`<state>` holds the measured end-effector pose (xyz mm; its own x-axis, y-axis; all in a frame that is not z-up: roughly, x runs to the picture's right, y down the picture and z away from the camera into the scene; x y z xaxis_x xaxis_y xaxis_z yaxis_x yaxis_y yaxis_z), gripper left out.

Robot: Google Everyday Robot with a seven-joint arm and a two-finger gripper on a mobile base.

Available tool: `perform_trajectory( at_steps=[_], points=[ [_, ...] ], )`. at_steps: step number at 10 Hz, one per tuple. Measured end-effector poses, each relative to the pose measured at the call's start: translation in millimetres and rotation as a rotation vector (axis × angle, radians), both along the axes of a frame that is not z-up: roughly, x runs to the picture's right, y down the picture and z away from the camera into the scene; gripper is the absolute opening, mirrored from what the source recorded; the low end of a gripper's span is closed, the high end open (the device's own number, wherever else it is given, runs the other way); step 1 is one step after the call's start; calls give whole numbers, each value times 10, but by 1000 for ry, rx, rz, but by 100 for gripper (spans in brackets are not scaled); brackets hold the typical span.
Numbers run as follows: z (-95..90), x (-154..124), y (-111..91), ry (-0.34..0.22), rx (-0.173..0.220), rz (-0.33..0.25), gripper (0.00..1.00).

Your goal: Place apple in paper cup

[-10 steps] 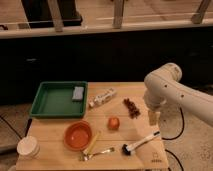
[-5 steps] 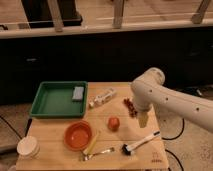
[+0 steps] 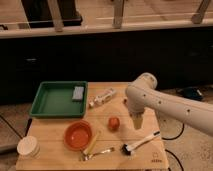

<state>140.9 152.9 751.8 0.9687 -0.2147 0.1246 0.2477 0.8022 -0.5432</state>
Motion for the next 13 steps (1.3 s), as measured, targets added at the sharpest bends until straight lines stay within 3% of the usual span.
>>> perform_trajectory(
  at_steps=[6, 13],
  points=[
    [300, -220, 197, -83, -7, -60, 80],
    [491, -376, 319, -155, -6, -135, 80]
  ],
)
